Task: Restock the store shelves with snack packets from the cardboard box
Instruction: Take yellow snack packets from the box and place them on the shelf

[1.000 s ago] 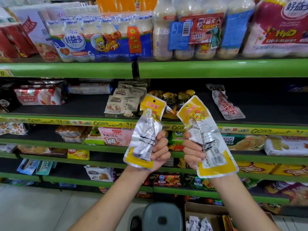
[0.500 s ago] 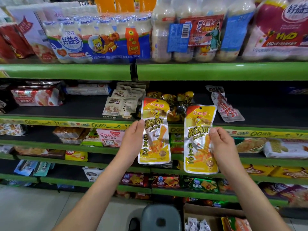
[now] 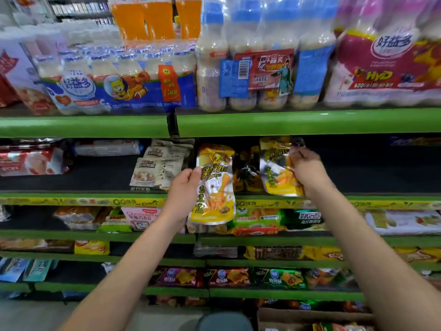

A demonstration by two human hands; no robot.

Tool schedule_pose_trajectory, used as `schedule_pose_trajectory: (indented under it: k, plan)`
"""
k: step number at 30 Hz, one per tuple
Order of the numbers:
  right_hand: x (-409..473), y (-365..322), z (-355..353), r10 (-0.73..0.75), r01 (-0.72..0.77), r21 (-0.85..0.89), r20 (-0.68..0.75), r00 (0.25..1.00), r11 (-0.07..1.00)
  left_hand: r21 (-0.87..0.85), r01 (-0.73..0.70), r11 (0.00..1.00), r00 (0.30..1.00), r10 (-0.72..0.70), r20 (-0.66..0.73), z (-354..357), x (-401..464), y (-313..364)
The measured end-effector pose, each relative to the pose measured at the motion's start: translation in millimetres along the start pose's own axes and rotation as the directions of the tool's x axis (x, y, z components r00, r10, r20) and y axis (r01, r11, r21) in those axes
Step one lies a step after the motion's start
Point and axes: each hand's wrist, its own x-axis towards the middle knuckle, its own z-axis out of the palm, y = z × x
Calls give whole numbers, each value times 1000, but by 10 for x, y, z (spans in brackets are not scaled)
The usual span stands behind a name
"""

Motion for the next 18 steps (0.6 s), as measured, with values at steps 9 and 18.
schedule_pose_trajectory:
  k: [9, 18]
  plan:
    - [472, 85, 145, -104, 157, -720, 118, 988, 676, -55, 55, 997, 998, -54, 18, 58, 178, -67]
    - [191, 230, 305, -76, 324, -774, 340, 937, 544, -13, 22, 1000, 999, -22, 26, 477, 573, 148]
